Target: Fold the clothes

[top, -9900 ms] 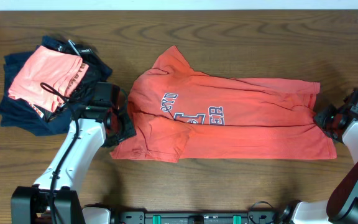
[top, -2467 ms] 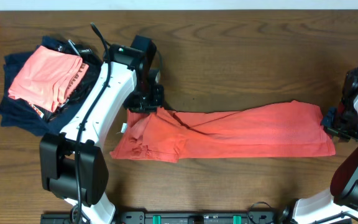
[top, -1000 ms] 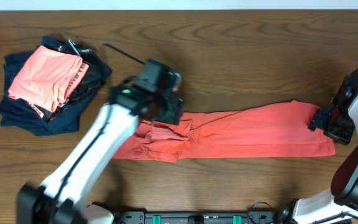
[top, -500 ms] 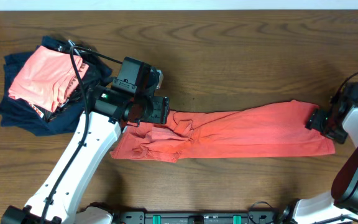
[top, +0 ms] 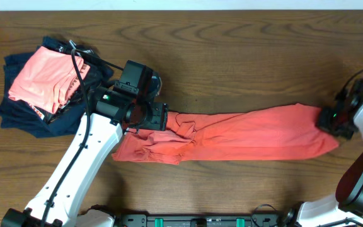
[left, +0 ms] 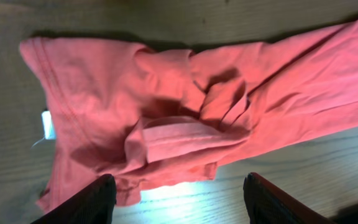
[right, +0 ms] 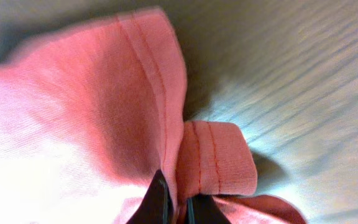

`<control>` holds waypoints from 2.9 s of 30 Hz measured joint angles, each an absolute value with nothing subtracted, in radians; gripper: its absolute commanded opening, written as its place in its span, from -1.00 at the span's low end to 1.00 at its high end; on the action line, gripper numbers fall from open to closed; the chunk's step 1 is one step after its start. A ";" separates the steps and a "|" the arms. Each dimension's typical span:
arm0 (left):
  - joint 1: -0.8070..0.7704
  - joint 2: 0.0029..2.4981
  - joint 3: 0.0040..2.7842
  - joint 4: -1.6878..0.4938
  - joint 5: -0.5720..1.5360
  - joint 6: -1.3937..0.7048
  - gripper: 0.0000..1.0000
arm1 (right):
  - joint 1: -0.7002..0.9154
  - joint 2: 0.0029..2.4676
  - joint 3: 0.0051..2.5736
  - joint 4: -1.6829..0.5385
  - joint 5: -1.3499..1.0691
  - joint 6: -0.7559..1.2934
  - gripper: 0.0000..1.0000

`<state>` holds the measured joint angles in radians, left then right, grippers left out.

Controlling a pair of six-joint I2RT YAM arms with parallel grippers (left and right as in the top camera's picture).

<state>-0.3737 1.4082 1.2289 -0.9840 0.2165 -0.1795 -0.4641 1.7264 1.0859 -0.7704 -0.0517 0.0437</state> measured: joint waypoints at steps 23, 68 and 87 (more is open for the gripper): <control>-0.280 1.408 1.229 -0.985 0.195 -0.345 0.35 | 0.201 1.616 1.204 -1.020 -0.030 0.172 -0.97; -0.280 1.409 1.229 -0.989 0.194 -0.356 0.47 | 0.429 1.721 1.104 -0.773 0.096 0.373 -0.35; -0.280 1.409 1.229 -0.989 0.195 -0.356 0.48 | 0.397 1.740 1.104 -0.513 0.040 0.402 -0.98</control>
<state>-0.2802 1.4086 1.2289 -0.9894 0.1947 -0.3561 0.3973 1.7401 1.1038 -0.5129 0.0399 0.4015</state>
